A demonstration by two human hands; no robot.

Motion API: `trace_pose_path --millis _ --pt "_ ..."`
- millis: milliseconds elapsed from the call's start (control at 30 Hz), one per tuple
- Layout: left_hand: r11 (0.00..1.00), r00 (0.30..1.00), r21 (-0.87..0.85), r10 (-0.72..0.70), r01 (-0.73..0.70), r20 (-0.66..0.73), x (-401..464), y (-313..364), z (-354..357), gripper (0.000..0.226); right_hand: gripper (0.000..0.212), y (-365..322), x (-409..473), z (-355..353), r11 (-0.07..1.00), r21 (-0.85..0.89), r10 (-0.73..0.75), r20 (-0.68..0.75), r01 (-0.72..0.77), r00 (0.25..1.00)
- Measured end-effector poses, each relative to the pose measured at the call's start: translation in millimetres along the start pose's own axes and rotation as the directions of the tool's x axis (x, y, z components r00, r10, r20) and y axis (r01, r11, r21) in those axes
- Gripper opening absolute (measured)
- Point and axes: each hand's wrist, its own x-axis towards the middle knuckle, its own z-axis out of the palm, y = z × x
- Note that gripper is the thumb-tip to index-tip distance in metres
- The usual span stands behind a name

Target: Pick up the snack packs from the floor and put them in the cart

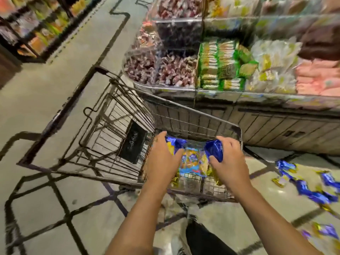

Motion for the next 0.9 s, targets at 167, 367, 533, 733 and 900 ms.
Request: trace_pose_path --millis 167,367,533,733,900 --pt "0.999 0.997 0.029 0.027 -0.029 0.069 59 1 55 0.078 0.06 29 56 39 0.997 0.009 0.076 -0.006 -0.076 0.997" --pt "0.998 0.981 0.05 -0.047 0.038 0.189 113 -20 129 0.076 0.059 68 102 101 0.983 -0.012 0.181 0.02 -0.181 0.983" --pt "0.994 0.963 0.071 -0.095 0.08 0.252 155 -71 205 0.081 0.06 113 132 166 0.948 -0.077 0.312 0.043 -0.309 0.949" --pt "0.98 0.933 0.191 -0.125 0.062 0.338 186 -123 272 0.079 0.063 167 143 237 0.924 -0.11 0.371 0.035 -0.365 0.928" --pt "0.986 0.912 0.161 -0.1 0.037 0.399 183 -142 300 0.088 0.075 186 133 269 0.891 -0.195 0.425 0.037 -0.41 0.905"
